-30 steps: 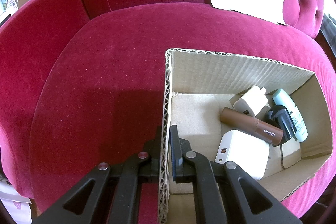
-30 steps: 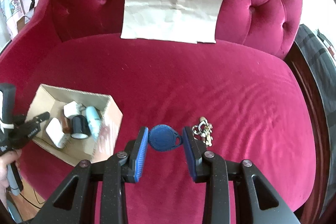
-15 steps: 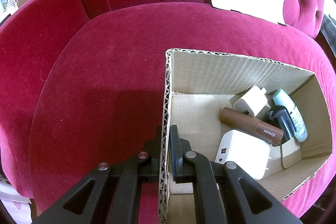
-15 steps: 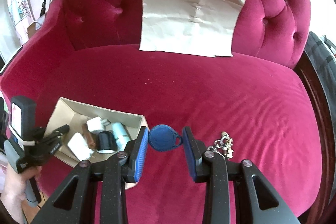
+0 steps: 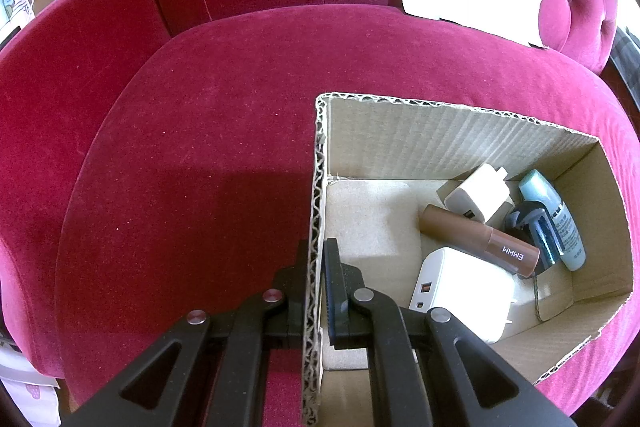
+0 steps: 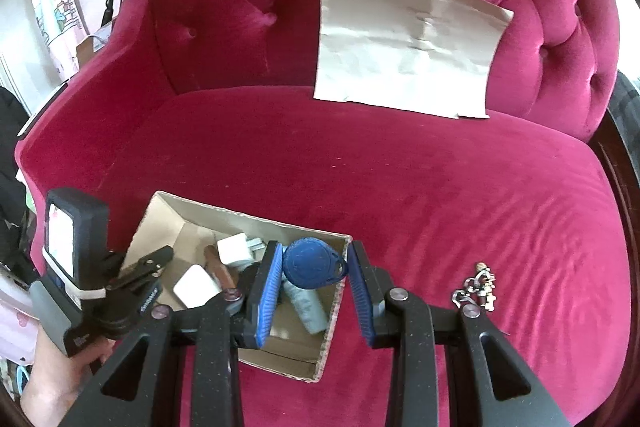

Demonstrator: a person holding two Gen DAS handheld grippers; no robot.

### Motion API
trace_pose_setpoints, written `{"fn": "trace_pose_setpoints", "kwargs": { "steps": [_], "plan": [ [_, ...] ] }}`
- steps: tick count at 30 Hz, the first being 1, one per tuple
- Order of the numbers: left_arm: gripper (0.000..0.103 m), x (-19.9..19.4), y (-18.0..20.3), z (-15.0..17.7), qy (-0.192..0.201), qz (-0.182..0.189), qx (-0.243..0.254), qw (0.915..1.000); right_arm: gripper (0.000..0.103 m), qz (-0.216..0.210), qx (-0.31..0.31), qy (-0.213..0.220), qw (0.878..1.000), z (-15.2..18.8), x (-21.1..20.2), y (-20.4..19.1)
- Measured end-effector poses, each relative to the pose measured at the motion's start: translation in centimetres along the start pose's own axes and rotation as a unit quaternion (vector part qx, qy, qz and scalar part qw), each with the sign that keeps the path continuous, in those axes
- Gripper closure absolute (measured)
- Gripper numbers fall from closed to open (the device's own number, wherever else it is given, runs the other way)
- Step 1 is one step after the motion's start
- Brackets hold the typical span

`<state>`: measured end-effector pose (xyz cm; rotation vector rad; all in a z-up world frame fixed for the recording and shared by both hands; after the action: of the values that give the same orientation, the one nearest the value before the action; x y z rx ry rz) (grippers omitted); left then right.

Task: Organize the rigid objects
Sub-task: 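Lift the key fob with the right tool and carry it over the box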

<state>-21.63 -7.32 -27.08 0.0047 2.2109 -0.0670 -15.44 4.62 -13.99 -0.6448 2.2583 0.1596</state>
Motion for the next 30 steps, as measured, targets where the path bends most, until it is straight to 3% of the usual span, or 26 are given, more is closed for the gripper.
{"fn": "trace_pose_setpoints", "kwargs": {
  "steps": [30],
  "plan": [
    [0.098, 0.0, -0.2, 0.0, 0.000, 0.001, -0.002, 1.0000, 0.068, -0.056, -0.011, -0.013, 0.998, 1.1, 5.4, -7.5]
  ]
}}
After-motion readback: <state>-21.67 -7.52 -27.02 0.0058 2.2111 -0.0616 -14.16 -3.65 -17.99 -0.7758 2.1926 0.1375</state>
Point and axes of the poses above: each gripper's, at about its wrist camera, not at the fingertips, and x roughly the way its jaws point, y to its right, z to its underside, the point moved 7 cm from there along x, roughly the way its jaws point, and after that the axes turned 8 degrees about y, right-handed, at the moved point
